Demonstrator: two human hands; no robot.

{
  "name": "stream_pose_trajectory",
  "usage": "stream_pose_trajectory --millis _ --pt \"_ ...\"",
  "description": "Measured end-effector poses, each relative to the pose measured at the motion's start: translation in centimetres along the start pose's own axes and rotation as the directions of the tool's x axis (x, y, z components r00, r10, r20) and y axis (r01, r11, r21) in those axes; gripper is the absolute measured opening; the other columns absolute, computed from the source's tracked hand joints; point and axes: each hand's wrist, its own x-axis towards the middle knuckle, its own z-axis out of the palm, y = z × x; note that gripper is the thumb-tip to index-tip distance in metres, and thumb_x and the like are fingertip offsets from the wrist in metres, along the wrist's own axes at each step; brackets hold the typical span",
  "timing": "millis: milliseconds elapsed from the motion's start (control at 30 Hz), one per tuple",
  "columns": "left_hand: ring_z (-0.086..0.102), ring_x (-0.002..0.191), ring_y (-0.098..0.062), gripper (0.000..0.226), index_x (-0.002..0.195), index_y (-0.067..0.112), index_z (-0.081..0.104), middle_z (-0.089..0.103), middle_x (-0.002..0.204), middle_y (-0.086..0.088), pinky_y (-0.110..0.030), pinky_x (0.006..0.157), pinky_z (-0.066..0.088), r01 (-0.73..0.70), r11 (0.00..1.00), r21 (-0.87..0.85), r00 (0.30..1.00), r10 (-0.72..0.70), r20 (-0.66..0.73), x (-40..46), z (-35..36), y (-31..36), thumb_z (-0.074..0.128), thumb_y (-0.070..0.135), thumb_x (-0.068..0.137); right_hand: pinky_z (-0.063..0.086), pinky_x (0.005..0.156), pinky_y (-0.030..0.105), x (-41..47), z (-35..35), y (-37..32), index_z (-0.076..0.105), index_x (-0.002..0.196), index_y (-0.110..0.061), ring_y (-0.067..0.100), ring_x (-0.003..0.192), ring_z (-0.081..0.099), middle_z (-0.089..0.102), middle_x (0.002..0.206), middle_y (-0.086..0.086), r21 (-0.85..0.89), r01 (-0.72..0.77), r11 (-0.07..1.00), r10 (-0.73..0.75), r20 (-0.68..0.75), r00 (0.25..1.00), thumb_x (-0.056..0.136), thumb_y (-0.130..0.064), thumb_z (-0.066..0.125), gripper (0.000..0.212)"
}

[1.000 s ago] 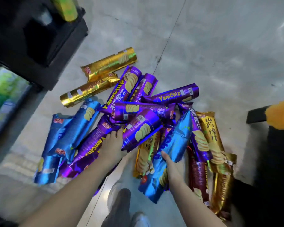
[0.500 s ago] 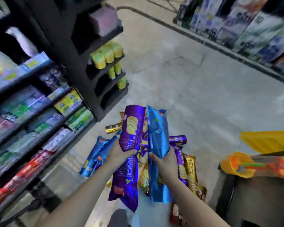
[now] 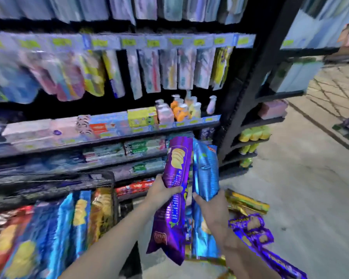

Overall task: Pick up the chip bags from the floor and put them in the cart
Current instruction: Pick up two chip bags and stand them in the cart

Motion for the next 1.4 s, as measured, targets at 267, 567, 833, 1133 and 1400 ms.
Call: stream_pose_trajectory --millis 267,567,833,1133,1400 --pt "0.061 0.097 -0.023 0.064 0.114 0.014 0.047 0.062 0.103 -0.002 -0.03 0.08 0.045 0.138 0.99 0.006 0.955 -0.132 -0.266 -4.4 -22.0 -9.9 0.082 0.032 0.063 0.046 0.077 0.035 -10.4 18.9 -9.5 0.047 0.112 -0.007 0.034 0.103 0.063 0.064 0.113 0.015 -0.024 0.114 0.993 -0.106 0.221 0.97 0.067 -0.041 0.082 0.066" --pt "0.063 0.097 -0.023 0.073 0.111 0.011 0.052 0.065 0.1 -0.003 -0.028 0.079 0.043 0.269 0.961 -0.061 0.89 -0.273 -0.365 -5.2 -32.0 -21.8 0.083 0.043 0.052 0.05 0.082 0.037 -17.8 34.2 -9.4 0.045 0.115 -0.006 0.035 0.101 0.064 0.064 0.112 0.017 -0.156 0.111 0.981 -0.048 0.36 0.932 0.069 -0.041 0.079 0.067" --pt "0.063 0.1 -0.026 0.062 0.115 0.005 0.049 0.064 0.104 -0.007 -0.032 0.083 0.047 0.303 0.942 -0.147 0.898 -0.333 -0.287 -0.4 -28.2 -28.5 0.082 0.027 0.068 0.035 0.103 0.034 -16.7 36.7 -3.5 0.023 0.144 0.001 0.035 0.13 0.041 0.041 0.14 0.023 -0.391 0.159 0.906 -0.036 0.305 0.952 0.081 -0.044 0.068 0.089" --pt "0.064 0.1 -0.029 0.065 0.119 0.011 0.044 0.065 0.112 -0.01 -0.046 0.09 0.051 0.347 0.93 -0.119 0.889 -0.366 -0.275 -0.3 -26.6 -30.8 0.08 0.034 0.069 0.042 0.097 0.034 -16.3 37.8 -1.3 0.024 0.141 -0.002 0.032 0.125 0.044 0.042 0.138 0.018 -0.557 0.187 0.809 -0.023 0.287 0.958 0.084 -0.049 0.062 0.082" --pt "0.062 0.101 -0.027 0.064 0.122 0.009 0.043 0.061 0.107 -0.006 -0.029 0.08 0.044 0.385 0.92 -0.074 0.893 -0.392 -0.22 0.2 -26.8 -30.5 0.078 0.032 0.073 0.037 0.103 0.041 -15.3 38.7 -1.1 0.018 0.144 -0.002 0.035 0.129 0.04 0.038 0.139 0.021 -0.589 0.078 0.804 0.127 0.298 0.946 0.076 -0.055 0.068 0.1"
